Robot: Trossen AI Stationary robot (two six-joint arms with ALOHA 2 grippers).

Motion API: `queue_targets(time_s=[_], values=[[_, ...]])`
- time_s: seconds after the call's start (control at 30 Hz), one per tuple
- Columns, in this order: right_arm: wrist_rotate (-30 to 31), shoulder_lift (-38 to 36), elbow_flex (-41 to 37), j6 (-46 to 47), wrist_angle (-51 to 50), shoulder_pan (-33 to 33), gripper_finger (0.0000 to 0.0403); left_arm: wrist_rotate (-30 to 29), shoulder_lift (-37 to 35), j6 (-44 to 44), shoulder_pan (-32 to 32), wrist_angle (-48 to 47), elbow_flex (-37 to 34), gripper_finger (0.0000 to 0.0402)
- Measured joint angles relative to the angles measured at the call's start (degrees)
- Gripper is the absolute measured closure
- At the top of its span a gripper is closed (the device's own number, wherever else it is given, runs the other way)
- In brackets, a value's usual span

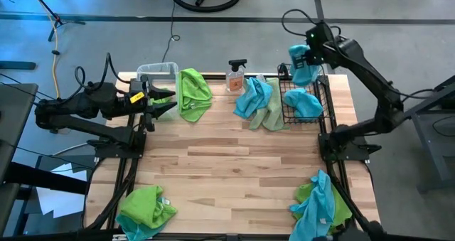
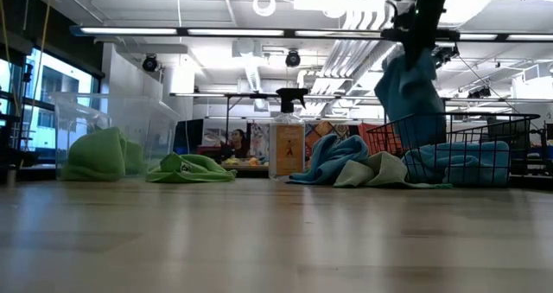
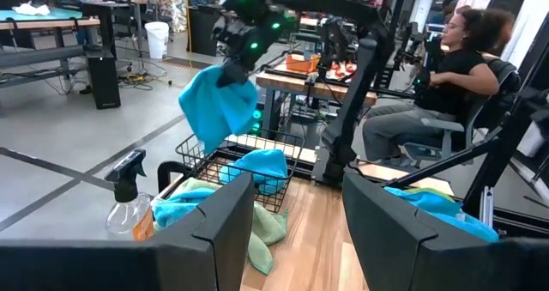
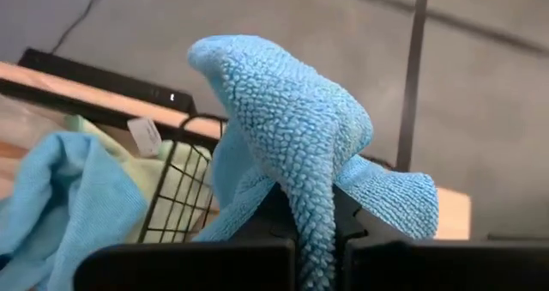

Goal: Sort microfiber towel by color & place in baskets
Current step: Put the blue microfiber cloth into the basket

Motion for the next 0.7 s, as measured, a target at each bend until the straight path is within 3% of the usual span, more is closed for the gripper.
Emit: queue_targets(time_s=[0.3, 0.5, 0.7], values=[[-11.5, 4.8, 0.0, -4.8, -7.1, -4.3, 0.0403, 0.0, -0.1, 0.0, 0.0, 0.0, 0.0, 0.0234], [-12.9, 7.3, 0.0, -11.9, -13.9, -4.3, 0.0403, -0.1, -0.1, 0.0, 0.0, 0.0, 0.0, 0.0234], [-14.3, 7.7, 0.0, -14.8, -14.7, -4.3, 0.0403, -0.1, -0.1, 0.0, 0.0, 0.0, 0.0, 0.0234]])
